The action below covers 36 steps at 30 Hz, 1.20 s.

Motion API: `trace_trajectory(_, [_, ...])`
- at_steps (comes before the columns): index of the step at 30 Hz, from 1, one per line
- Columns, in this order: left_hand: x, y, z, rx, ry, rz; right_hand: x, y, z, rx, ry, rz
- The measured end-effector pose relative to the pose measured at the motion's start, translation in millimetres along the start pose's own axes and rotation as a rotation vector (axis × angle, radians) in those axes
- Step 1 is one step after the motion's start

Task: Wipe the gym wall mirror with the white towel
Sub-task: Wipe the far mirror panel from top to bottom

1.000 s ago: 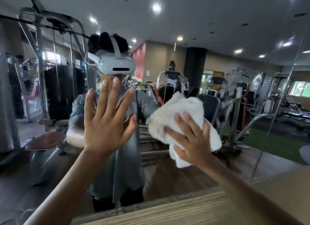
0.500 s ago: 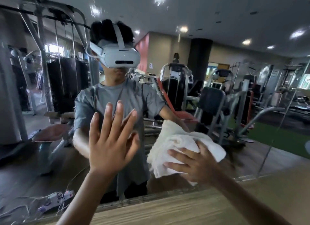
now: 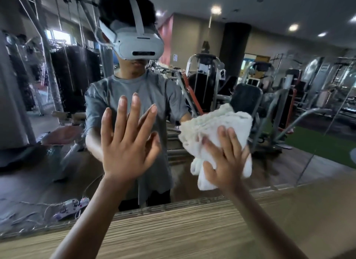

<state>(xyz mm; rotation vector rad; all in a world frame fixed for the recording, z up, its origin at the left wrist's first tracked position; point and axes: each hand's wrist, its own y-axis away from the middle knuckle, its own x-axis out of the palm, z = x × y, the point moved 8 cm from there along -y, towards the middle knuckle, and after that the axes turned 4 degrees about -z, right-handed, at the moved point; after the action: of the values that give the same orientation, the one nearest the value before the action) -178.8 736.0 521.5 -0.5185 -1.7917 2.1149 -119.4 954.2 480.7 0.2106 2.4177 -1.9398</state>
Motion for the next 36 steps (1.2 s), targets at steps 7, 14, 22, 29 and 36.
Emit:
trace_trajectory(7, [0, -1, 0, -0.014, -0.025, -0.023, -1, -40, 13, 0.752, -0.200, -0.203])
trace_trajectory(14, [1, 0, -1, -0.020, -0.020, -0.003, 5, 23, 7, 0.135, -0.055, 0.040])
trace_trajectory(22, [0, -2, 1, -0.021, -0.029, -0.006, 14, 36, 57, 0.342, -0.116, 0.025])
trace_trajectory(29, [0, -3, -2, -0.041, -0.054, -0.015, 1, 52, -48, 0.972, -0.161, -0.221])
trace_trajectory(36, [-1, -1, -1, -0.037, -0.032, -0.014, 20, 100, 42, -0.098, -0.024, 0.149])
